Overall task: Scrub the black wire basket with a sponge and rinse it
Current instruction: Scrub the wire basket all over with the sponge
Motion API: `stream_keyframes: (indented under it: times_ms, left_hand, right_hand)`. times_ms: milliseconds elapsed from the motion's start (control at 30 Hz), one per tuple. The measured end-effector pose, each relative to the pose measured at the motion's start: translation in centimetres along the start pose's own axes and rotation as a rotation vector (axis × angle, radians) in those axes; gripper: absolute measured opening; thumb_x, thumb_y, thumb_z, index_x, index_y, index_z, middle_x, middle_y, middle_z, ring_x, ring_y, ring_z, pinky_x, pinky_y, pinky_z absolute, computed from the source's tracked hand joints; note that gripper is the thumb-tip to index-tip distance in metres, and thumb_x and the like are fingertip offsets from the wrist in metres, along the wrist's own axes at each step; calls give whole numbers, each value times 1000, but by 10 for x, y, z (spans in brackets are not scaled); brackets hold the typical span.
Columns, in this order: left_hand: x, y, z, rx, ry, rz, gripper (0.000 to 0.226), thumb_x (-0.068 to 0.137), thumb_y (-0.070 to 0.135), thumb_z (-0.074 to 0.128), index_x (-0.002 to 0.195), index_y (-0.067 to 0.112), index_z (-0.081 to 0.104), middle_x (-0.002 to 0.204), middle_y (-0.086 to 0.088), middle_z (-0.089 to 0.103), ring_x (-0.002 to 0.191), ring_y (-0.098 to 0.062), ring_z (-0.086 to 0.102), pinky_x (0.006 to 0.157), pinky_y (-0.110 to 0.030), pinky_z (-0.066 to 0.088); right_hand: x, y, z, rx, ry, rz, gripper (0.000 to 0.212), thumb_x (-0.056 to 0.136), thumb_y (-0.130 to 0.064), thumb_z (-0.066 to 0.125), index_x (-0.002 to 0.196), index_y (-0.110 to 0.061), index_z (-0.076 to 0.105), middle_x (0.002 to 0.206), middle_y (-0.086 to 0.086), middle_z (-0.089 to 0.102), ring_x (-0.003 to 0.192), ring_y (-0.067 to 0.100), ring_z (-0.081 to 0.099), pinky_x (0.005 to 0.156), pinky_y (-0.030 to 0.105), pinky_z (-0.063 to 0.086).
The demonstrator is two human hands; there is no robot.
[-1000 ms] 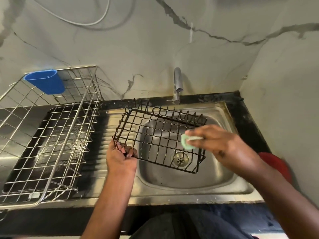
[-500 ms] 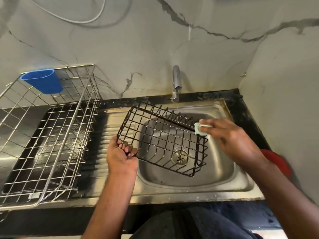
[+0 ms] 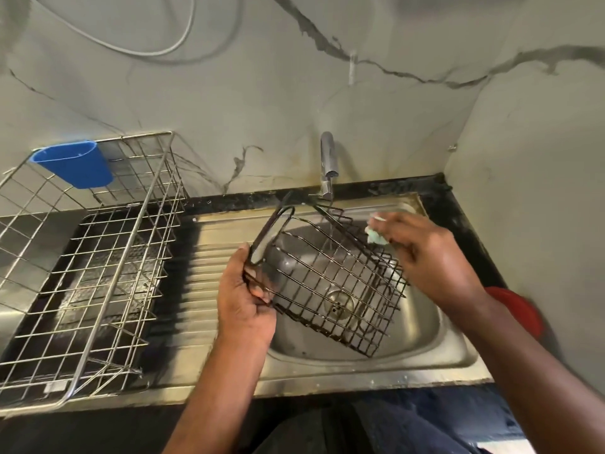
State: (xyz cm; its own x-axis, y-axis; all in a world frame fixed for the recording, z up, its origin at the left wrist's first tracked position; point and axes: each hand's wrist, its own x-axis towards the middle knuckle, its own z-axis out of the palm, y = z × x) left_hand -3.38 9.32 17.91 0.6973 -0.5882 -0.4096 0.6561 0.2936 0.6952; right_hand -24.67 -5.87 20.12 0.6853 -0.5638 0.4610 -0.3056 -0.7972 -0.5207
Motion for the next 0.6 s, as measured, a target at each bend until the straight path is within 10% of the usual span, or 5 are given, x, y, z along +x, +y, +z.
stream_keyframes:
  times_ms: [167,300,433,600]
  left_hand:
    - [-13,-1,8,60,-124,-12,21,86,32,74,82,13,81,85,-9,77,72,-19,73,76,-38,61]
    - [-17,1,11,27,-92,19,51,75,28,87,114,-2,70,124,-31,64,122,-50,58,108,-66,38]
    - [-17,-4,12,26,-76,69,17,79,23,80,89,11,76,90,-13,74,86,-33,70,103,-64,45]
    - [-24,-3,20,16,-73,108,26,87,21,70,61,16,71,51,5,64,43,-7,62,57,-29,59]
  right_hand:
    - [4,-18,-2,113,109,-63,40,85,16,66,117,-6,73,124,4,69,118,19,65,97,41,55]
    - [11,-39,-8,310,249,-30,29,90,10,66,114,-5,74,120,3,72,116,13,67,98,32,54]
    - [18,-45,-7,324,225,82,24,95,-5,65,117,-11,73,118,-5,72,112,3,66,95,28,56]
    - [15,-39,-3,370,7,410,26,97,-55,45,100,-42,68,90,-3,74,82,11,68,78,38,58]
